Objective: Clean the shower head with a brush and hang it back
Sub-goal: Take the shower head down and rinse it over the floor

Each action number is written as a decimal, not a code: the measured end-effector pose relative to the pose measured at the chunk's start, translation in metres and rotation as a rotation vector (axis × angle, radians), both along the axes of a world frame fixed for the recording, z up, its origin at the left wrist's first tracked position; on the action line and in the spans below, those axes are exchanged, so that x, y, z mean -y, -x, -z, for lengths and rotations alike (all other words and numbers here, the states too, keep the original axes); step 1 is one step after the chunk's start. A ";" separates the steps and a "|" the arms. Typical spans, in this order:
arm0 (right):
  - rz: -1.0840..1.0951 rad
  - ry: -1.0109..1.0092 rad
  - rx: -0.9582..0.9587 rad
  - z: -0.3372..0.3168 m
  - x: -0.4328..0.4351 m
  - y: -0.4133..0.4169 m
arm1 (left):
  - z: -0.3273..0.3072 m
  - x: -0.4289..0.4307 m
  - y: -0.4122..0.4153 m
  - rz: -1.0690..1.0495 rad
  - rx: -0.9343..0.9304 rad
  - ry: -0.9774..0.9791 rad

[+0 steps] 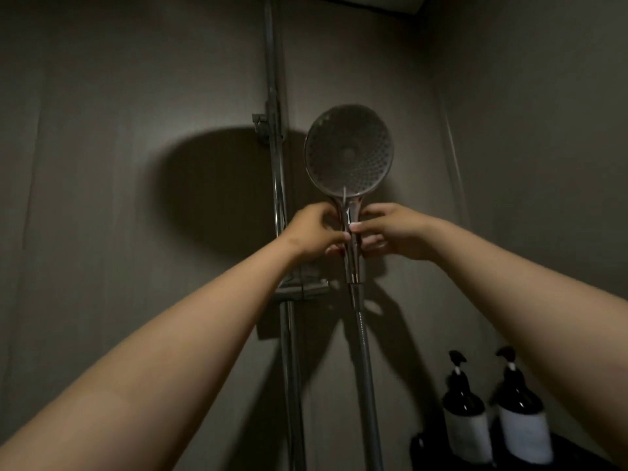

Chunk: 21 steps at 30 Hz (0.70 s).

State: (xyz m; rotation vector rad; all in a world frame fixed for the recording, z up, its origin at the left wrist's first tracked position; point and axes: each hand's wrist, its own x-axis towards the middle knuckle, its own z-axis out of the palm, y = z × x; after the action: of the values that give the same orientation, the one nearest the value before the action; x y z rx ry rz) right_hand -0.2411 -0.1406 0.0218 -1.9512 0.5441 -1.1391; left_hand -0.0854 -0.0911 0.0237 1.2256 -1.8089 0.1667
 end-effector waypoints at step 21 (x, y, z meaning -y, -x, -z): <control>0.261 -0.182 -0.081 0.150 -0.115 0.008 | 0.148 -0.083 -0.008 0.452 -0.175 -0.420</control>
State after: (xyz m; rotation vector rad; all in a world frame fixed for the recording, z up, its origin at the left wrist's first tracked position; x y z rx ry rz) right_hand -0.2491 -0.0258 -0.1282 -1.8113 0.9355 -1.1279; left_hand -0.0776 -0.0081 -0.1241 1.0310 -1.9691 -0.5838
